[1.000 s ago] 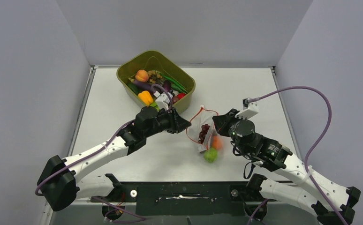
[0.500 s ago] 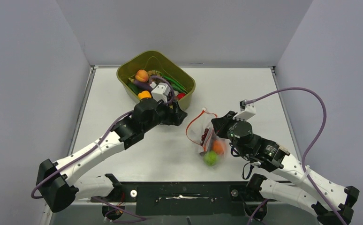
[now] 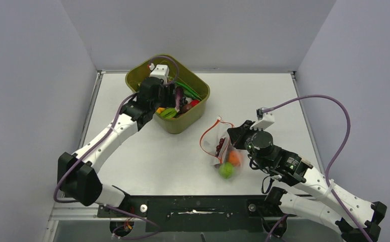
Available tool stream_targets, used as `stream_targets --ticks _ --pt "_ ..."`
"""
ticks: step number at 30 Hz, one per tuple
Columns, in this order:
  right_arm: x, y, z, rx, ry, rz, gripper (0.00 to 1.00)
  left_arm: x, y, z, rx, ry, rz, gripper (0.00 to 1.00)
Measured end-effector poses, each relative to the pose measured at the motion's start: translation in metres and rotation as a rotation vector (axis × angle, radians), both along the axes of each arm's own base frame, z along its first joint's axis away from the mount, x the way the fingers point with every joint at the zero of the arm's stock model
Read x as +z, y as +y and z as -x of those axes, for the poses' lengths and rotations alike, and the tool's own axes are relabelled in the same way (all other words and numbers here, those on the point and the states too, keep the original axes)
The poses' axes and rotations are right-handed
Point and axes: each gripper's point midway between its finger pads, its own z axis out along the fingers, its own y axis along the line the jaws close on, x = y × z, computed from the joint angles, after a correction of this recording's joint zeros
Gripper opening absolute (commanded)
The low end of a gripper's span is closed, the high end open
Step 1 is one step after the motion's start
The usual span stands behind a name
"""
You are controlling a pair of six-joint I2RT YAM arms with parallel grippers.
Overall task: Place the food in the zip-top bag and seal the zipper
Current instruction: Pick up the fake fruit from the bin.
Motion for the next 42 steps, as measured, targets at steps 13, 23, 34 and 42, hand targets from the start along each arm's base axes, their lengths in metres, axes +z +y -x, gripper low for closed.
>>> stream_targets --ticks 13,23,34,42 --pt "0.000 -0.003 -0.001 0.023 -0.031 0.072 0.00 -0.041 0.056 -0.111 0.171 0.062 -0.198 0.66" --pt "0.002 -0.004 -0.003 0.025 -0.045 0.101 0.00 -0.077 0.081 -0.169 0.195 0.102 -0.398 0.73" --pt "0.005 -0.005 -0.009 0.009 -0.049 0.127 0.00 -0.098 0.104 -0.214 0.163 0.130 -0.513 0.82" --pt "0.006 0.000 -0.013 0.011 -0.046 0.147 0.00 -0.134 0.099 -0.214 0.097 0.193 -0.546 0.84"
